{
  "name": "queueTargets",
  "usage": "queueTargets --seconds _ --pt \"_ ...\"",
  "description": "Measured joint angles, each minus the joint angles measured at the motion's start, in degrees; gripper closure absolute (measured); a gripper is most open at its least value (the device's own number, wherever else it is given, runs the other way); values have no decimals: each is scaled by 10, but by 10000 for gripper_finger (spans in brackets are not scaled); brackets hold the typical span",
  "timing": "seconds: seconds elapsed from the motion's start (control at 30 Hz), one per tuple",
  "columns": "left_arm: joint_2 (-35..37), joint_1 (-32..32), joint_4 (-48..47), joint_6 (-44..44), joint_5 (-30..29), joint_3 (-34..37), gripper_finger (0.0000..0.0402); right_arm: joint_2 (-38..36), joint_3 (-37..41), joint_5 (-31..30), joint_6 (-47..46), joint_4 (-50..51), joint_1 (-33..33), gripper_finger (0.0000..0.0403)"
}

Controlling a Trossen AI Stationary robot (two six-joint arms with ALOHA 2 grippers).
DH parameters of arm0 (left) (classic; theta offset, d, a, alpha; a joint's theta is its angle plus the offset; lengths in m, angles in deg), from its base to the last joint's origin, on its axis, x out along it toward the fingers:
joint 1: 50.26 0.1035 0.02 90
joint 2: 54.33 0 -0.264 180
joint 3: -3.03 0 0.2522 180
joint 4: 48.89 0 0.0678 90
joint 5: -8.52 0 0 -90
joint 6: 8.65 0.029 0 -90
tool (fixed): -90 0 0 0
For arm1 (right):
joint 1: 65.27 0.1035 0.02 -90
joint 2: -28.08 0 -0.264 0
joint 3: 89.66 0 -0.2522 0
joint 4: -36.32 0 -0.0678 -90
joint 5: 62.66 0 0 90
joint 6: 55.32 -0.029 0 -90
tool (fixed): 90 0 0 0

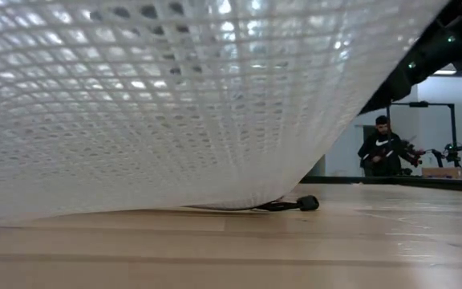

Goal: Unpack boxes
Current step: Open the box using the cutter

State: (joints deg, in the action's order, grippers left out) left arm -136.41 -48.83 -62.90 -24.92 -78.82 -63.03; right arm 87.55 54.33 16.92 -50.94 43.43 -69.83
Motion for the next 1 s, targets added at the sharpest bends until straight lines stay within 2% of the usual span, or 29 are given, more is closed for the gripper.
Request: queueTargets --seconds 0.33,0.53,0.67,0.87,1.0 --pt "-134 -44 -8 31 16 -72 146 47 -2 1 -34 -6 0 289" --pt "-156 -63 -59 41 14 -115 146 46 -11 5 -43 0 0 289" --pt "-154 -80 -98 51 -24 -127 146 46 -17 12 -42 -1 1 289" --pt "-153 -105 -216 98 -71 -170 146 46 -18 13 -50 2 0 289" --pt "-155 -120 -231 126 -104 -170 146 46 -18 13 -41 2 -1 289"
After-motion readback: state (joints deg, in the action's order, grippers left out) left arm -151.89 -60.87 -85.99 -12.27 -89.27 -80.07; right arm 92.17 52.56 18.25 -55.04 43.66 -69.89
